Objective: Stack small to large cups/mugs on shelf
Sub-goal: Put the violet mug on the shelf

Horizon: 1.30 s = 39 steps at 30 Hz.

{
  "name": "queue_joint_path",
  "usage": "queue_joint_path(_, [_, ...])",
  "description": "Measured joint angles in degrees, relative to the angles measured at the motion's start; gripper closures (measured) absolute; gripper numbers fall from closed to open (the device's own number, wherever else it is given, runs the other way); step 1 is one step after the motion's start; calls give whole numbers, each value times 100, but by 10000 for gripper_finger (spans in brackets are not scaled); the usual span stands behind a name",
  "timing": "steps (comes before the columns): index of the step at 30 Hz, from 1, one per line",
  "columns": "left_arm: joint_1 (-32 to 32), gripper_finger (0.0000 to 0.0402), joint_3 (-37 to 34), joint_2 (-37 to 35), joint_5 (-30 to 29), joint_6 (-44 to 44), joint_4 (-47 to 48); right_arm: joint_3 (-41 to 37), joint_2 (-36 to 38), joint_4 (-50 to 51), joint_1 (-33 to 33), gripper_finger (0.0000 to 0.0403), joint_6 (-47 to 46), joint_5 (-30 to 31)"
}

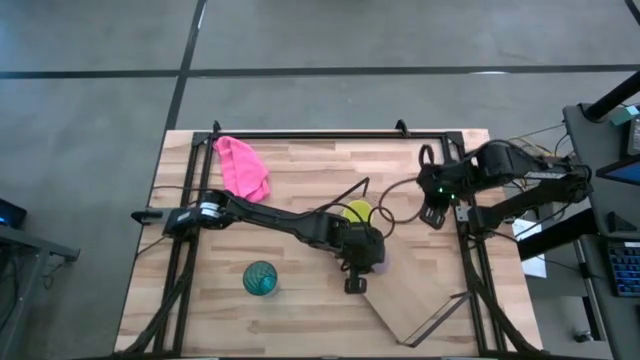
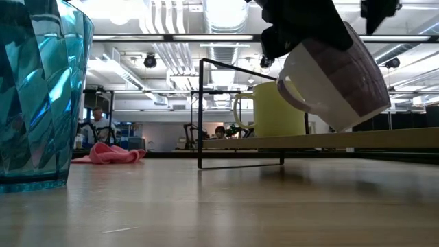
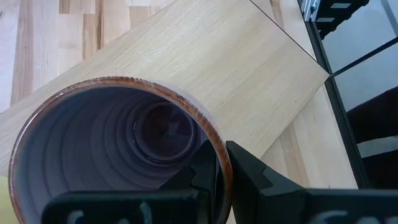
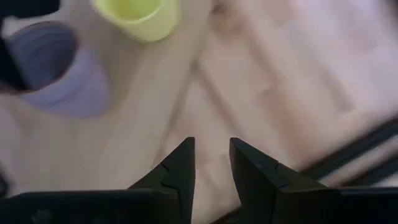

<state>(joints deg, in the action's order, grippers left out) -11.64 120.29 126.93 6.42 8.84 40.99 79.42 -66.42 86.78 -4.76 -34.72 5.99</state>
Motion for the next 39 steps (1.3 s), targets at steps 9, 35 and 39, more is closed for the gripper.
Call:
queue_joint_path(9, [0, 391, -140, -9, -2, -9, -25, -1648, 654, -2729, -780, 328, -1130, -849])
queue_joint_path(35, [11, 391, -179, -9, -33, 0, -472, -3535, 152, -5265, -1864, 340, -2996, -895])
queue_joint_path(39, [11, 391, -179, -9, -33, 0, -456, -3517, 13, -5396, -1864, 371, -2810, -892])
